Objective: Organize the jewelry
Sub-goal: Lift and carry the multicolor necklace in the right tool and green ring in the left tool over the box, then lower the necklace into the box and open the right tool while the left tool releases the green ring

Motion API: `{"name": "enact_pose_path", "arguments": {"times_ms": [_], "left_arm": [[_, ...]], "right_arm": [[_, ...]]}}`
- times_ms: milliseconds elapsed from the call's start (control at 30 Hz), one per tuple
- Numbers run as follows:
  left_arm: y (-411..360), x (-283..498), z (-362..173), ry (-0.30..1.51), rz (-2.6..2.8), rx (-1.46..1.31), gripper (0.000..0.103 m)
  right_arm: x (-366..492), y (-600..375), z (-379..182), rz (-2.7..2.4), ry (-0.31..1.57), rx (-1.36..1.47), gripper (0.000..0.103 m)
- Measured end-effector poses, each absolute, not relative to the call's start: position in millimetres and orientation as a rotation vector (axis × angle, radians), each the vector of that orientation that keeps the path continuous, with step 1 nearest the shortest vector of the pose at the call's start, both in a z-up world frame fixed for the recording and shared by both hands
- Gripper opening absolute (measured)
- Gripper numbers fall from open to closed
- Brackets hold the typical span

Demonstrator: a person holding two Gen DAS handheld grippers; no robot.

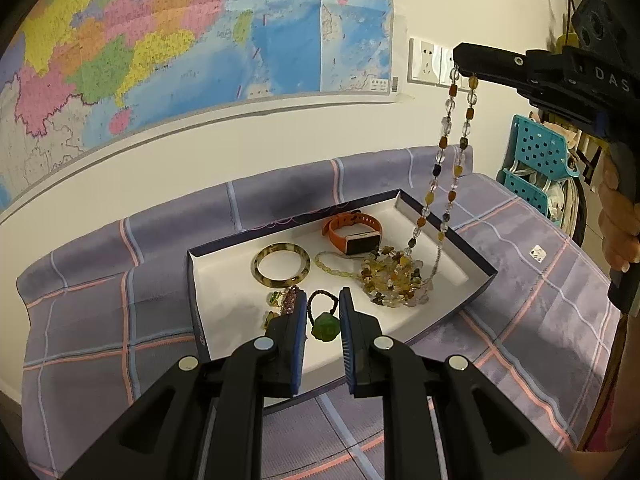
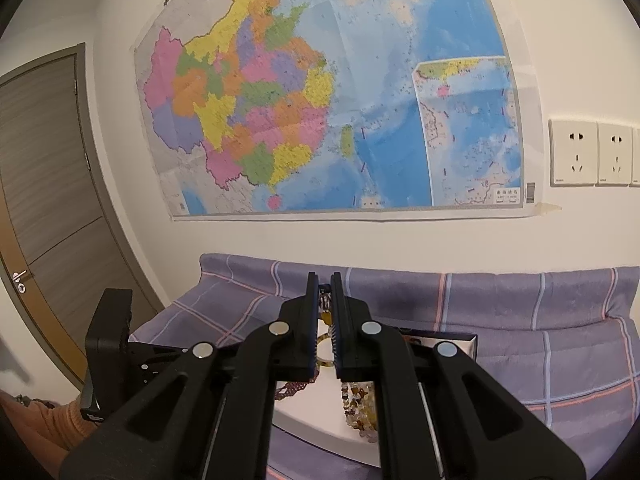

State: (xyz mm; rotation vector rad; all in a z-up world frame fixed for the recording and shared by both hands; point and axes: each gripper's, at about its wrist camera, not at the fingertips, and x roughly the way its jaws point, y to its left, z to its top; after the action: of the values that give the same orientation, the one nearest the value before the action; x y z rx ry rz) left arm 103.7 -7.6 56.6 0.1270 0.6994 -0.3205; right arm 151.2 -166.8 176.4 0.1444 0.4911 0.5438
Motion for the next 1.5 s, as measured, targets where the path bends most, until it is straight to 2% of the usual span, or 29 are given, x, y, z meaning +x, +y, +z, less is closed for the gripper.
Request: {"name": "enact_pose_path", "arguments": {"times_ms": [1500], "left_arm": [[5,150,6,0.855,-0.207,0.079,0.014]], "right_arm": [[183,-160,83,0.515,0.705,0.156,0.006]]}}
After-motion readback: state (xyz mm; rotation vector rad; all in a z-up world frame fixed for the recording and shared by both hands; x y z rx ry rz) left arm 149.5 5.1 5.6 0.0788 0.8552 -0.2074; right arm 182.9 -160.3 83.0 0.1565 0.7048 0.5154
